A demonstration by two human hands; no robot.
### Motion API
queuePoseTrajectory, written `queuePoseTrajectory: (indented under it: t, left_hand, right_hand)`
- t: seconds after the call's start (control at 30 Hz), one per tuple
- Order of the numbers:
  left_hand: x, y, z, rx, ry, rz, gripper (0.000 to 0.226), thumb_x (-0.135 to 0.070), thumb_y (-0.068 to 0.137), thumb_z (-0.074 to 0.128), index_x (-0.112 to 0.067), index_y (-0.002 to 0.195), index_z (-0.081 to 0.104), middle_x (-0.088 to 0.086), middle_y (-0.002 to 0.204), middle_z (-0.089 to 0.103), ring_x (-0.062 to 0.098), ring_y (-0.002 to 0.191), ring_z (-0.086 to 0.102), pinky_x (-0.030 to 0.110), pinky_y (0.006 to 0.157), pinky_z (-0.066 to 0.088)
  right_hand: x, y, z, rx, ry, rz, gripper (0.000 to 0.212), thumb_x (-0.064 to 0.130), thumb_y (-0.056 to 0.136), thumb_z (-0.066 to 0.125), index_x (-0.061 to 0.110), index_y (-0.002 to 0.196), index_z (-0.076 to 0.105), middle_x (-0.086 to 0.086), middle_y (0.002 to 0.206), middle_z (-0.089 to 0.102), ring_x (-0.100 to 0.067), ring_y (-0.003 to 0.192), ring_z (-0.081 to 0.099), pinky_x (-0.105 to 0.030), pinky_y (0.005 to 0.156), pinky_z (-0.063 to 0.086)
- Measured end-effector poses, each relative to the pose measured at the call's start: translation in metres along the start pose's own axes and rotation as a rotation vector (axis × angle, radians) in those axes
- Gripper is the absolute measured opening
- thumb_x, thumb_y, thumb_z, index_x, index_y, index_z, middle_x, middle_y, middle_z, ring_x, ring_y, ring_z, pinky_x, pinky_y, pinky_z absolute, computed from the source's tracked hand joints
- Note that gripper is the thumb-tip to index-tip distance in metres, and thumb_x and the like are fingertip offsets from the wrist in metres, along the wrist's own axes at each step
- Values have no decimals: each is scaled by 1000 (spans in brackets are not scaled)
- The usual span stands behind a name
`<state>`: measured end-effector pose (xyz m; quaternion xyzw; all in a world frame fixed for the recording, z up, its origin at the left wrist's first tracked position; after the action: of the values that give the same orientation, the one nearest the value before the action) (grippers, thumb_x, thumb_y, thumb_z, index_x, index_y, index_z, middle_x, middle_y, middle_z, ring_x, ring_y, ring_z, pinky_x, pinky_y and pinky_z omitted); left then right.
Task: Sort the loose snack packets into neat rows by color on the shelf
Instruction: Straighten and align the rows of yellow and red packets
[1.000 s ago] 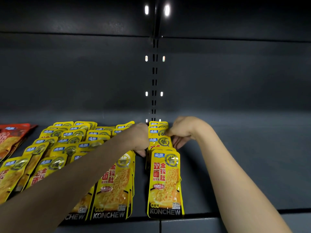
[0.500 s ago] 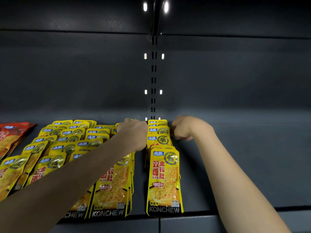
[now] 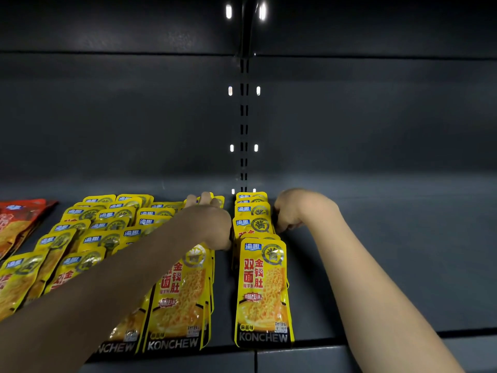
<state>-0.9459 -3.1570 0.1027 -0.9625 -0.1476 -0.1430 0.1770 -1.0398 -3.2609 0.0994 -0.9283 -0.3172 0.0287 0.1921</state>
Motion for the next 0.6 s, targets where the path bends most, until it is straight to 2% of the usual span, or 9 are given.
queuePoseTrajectory:
  t: [0.07,0.17,0.33,0.47,0.57,0.6]
  left_hand:
    - [-1,2,1,25,1,5,49,-48,92,46,-16,128,49,12,145,29,33,139,10,47,107,17]
    - [-3,6,1,32,-40,25,49,-48,91,48,-17,128,49,11,144,31,32,140,9,48,107,16]
    - [-5,10,3,20,-53,36,47,-47,90,48,-17,127,50,9,139,36,30,138,14,46,106,19]
    - [-5,12,5,25,-47,42,38,-36,94,45,-16,126,50,9,139,37,31,137,16,48,105,19]
    - [-5,13,5,18,-6,36,29,-21,94,44,-11,119,52,10,133,41,30,132,20,45,102,22]
    - [-5,13,5,14,9,27,24,-18,93,44,-9,114,52,10,132,41,30,132,21,44,101,22]
  right_hand:
    - [2,0,3,24,13,-10,13,22,83,68,11,89,63,4,64,59,-19,75,61,-38,89,53]
    - [5,0,4,34,22,-34,23,17,85,66,8,105,65,5,66,59,-17,76,62,-37,89,53]
    - [9,-2,5,46,11,-62,24,15,87,62,5,109,63,4,67,58,-17,76,60,-32,81,51]
    - [11,-3,6,45,13,-67,21,13,89,59,5,108,63,1,74,61,-17,76,61,-32,82,51]
    - [6,1,4,-3,-47,-31,10,6,89,51,9,89,60,1,66,57,-17,64,57,-31,75,48]
    - [5,1,2,-32,-84,-18,11,4,88,49,10,82,56,0,63,53,-20,65,56,-30,74,46]
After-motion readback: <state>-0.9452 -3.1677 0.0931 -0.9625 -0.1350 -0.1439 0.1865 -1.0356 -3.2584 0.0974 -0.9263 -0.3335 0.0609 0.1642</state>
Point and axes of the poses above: each hand's wrist, its own y-axis towards the middle knuckle, its own z-axis out of the palm, x = y × z, the point moved 9 cm from there along y, towards the middle knuckle
